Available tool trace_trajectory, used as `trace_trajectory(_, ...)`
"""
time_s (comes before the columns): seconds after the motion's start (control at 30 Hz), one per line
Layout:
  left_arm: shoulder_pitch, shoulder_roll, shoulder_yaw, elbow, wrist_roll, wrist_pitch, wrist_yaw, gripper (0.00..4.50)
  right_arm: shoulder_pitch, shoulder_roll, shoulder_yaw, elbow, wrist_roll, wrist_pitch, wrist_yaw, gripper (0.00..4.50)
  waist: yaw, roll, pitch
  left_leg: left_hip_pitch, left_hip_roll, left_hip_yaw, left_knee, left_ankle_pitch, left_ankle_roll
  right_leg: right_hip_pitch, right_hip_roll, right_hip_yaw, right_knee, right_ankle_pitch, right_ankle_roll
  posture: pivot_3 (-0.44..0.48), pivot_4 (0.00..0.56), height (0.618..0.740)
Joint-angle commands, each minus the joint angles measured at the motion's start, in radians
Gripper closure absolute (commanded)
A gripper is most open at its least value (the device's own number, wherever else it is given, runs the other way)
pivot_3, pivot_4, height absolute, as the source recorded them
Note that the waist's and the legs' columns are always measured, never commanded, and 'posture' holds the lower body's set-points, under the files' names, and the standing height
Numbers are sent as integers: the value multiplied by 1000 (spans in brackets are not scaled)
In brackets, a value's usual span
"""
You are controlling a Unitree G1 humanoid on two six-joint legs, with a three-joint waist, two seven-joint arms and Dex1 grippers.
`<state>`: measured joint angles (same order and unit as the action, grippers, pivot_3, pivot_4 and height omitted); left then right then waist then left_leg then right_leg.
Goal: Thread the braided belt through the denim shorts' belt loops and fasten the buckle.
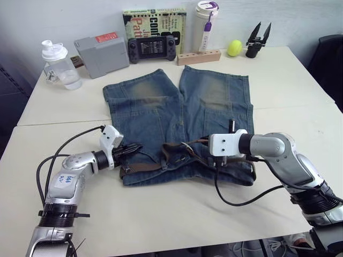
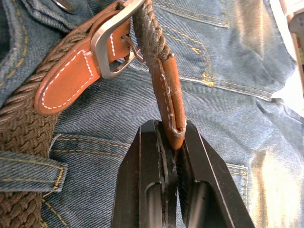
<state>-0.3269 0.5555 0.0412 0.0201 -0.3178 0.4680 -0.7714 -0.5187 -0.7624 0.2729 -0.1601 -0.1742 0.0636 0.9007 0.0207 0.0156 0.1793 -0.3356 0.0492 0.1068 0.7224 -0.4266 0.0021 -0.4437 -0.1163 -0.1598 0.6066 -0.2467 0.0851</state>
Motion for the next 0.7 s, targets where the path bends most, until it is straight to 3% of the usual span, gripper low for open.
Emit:
trace_trajectory(0.03,11,35,-59,27,65,-31,-23,4471,22,-13,-118,-36,56,-15,-34,4500,0,0,0,0,0,0,0,0,0,0,0,0,0,0,0,0,150,720)
trace_trajectory(0.37,43,32,-83,63,84,-106,-34,4471,39,-94,-420,142,190,-42,-94,4500,2,1,0,1,0,1,0,0,0,0,0,1,1,0,0,0,150,720)
trace_trajectory(0.53,42,27,-75,75,84,-133,-29,4471,48,-59,-389,72,251,-74,-52,4500,-1,1,-1,2,0,2,0,0,0,0,0,2,1,0,0,0,150,720)
trace_trajectory(0.7,22,29,-34,46,64,-176,-21,4471,75,-35,-266,-30,207,-105,-12,4500,1,1,-1,1,0,1,0,0,0,0,0,1,1,0,0,0,150,720)
